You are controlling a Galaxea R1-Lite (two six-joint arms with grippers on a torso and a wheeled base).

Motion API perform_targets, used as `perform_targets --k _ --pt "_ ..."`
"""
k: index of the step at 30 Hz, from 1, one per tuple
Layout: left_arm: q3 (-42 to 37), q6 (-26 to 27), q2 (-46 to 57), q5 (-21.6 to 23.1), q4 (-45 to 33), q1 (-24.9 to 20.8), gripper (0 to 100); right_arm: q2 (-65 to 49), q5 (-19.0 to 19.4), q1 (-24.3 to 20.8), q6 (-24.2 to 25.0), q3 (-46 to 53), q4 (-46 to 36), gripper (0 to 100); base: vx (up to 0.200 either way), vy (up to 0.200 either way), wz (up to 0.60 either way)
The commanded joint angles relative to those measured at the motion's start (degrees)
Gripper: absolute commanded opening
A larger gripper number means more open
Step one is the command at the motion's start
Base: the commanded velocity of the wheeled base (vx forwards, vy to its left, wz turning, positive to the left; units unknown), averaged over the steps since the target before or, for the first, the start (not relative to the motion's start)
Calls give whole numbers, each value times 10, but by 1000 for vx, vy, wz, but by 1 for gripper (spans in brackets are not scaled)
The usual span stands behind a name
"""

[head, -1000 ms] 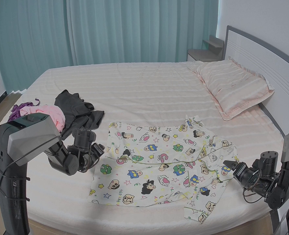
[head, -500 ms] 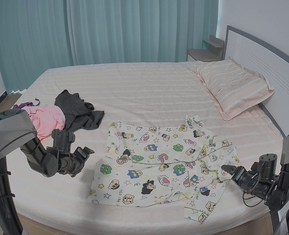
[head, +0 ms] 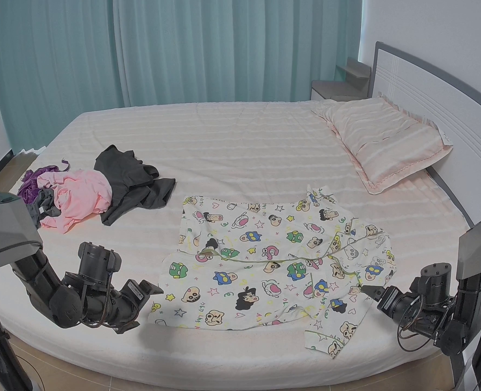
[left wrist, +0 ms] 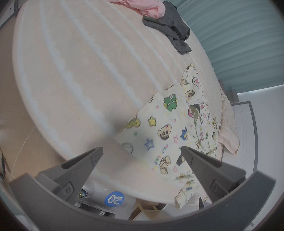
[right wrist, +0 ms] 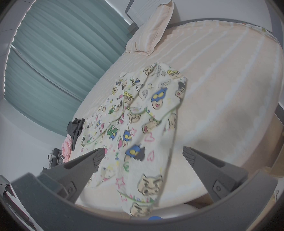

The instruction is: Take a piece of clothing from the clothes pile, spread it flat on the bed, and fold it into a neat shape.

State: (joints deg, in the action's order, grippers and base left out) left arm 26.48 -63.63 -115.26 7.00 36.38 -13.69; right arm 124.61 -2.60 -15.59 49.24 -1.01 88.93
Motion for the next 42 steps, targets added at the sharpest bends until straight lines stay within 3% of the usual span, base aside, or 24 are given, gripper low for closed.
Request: perform_targets --k 1,24,29,30,35,42 --pt "-14 0 14 -1 0 -18 100 13 0 -4 0 10 -2 100 -200 0 0" --pt "-16 -32 7 -2 58 -30 100 105 2 -134 5 -82 -16 100 -9 0 0" --pt "-16 -32 7 -1 58 -30 100 124 0 -141 4 -102 -32 100 0 0 0" --pt "-16 -32 7 -1 58 -30 100 126 0 -142 3 -104 -34 0 0 0 0" --pt "-16 -32 7 -1 58 -30 100 135 -2 -139 2 -120 -45 0 0 0 0" --pt "-22 -32 7 -2 67 -30 100 98 -7 -127 -46 -81 -40 0 0 0 0"
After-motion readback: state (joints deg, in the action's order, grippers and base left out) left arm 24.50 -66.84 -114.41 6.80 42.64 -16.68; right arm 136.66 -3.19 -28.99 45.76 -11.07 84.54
